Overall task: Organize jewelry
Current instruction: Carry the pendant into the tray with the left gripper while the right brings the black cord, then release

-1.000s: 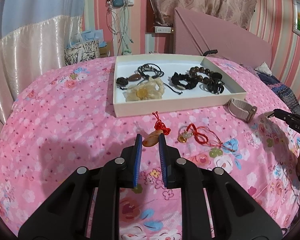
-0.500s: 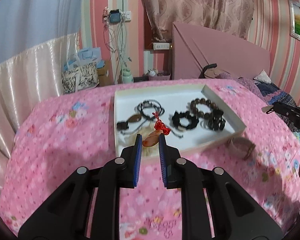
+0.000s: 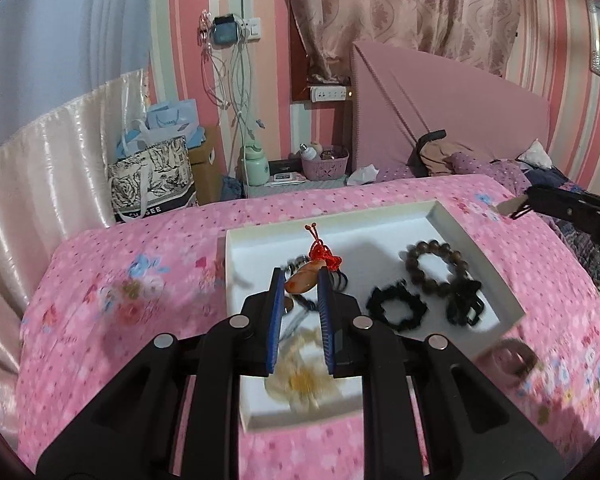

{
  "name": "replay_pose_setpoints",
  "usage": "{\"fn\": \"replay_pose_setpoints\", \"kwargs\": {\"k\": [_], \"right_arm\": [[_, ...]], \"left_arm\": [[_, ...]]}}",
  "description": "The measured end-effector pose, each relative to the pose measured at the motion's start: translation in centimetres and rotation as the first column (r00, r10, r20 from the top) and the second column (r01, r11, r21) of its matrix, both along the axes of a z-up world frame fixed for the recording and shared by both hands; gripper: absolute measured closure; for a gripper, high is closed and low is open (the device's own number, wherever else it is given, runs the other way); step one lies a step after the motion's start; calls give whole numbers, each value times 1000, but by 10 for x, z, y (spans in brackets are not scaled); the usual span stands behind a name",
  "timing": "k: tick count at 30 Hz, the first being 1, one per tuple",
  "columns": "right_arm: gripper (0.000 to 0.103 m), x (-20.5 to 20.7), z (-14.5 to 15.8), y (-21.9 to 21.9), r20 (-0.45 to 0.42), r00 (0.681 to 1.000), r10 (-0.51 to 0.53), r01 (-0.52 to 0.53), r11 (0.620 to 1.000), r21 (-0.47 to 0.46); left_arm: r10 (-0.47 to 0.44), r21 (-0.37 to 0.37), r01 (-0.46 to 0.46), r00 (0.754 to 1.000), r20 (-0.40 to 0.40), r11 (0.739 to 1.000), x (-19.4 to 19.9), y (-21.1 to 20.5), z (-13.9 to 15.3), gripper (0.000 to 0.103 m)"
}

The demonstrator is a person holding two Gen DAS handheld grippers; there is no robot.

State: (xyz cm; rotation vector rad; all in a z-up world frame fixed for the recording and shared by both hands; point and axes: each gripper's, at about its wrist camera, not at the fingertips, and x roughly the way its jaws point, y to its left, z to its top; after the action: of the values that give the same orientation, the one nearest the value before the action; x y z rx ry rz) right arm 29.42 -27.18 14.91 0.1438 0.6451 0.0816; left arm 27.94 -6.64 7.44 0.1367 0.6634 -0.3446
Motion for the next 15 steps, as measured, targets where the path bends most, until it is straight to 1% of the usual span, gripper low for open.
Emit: {"fn": "replay_pose_setpoints", "kwargs": {"k": [4, 6, 7, 12, 15], "right_arm": [[82, 38, -15, 6, -55, 998, 33, -32, 999, 16], [82, 53, -25, 4, -85, 996, 28, -27, 999, 19], [82, 59, -29, 1, -98, 995, 26, -24, 999, 22], [82, 92, -56, -17, -185, 983, -3, 5, 1000, 15], [82, 105, -68, -28, -224, 975, -10, 16, 1000, 22]], "left_arm": [[5, 3, -4, 998, -57, 1000, 38, -10, -17, 88], [10, 0, -10, 996, -86, 1000, 53, -13, -26, 88], [19, 12, -17, 995, -102, 1000, 63, -14, -33, 88], [51, 47, -44, 986, -156, 998, 90, -10, -54, 88], [66, 67, -55, 983, -169, 996, 100, -7, -62, 88]]}}
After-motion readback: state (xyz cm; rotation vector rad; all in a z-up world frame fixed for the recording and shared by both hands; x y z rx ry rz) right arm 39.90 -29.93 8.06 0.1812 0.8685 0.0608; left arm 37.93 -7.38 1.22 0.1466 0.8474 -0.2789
